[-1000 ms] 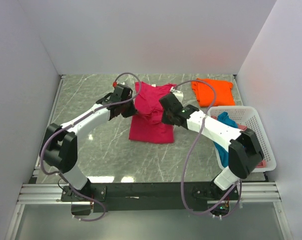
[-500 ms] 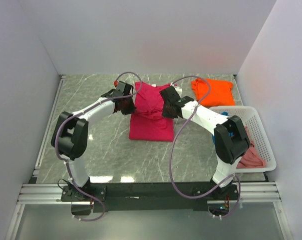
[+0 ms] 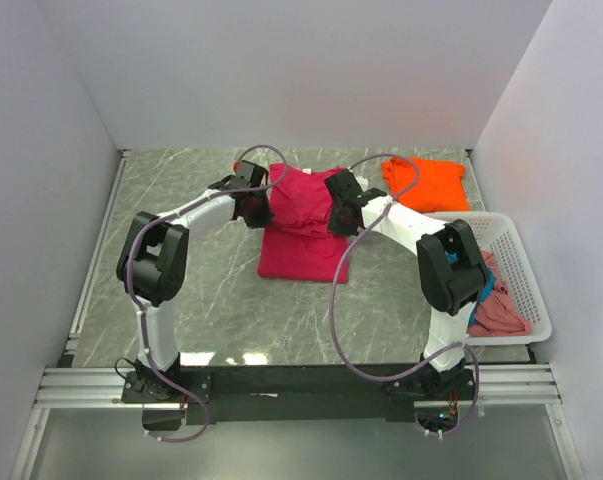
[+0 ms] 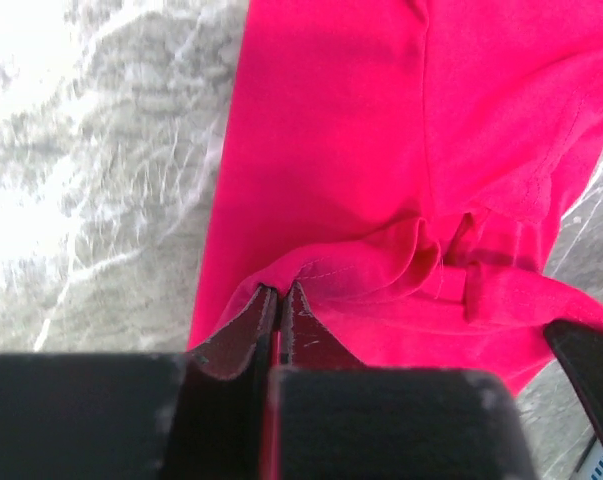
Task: Fold and stack the t-shirts
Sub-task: Fold the tshirt
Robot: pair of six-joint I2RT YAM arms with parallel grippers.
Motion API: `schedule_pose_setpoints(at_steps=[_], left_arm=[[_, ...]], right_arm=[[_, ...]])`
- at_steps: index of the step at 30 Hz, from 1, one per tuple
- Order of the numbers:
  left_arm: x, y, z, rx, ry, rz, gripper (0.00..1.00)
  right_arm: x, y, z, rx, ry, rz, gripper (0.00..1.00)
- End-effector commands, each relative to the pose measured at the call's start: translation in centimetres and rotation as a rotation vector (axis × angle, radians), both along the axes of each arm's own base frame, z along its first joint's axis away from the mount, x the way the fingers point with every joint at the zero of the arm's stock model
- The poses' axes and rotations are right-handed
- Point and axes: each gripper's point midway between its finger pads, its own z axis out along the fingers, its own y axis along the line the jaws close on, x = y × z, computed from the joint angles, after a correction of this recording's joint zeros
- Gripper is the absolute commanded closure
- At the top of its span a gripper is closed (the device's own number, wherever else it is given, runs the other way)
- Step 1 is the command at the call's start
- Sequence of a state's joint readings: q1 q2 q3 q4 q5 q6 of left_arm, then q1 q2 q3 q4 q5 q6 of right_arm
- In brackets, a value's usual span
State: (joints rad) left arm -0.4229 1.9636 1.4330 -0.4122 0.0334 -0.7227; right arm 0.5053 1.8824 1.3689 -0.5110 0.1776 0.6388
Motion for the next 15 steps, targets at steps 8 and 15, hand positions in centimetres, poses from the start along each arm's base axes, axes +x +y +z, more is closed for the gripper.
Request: schedule_pose_setpoints(at_steps=[8, 15], left_arm=[[4.3, -1.8, 4.8, -0.075, -0.135, -0.075, 0.40], [2.1, -0.1, 6.1, -0.071, -0.147, -0.030, 0.01]], right_arm=[[4.8, 0.6, 2.3, 0.117, -0.060, 0.026, 0.43], [1.9, 1.2, 3.7, 0.199, -0.073, 0.085, 0.28]])
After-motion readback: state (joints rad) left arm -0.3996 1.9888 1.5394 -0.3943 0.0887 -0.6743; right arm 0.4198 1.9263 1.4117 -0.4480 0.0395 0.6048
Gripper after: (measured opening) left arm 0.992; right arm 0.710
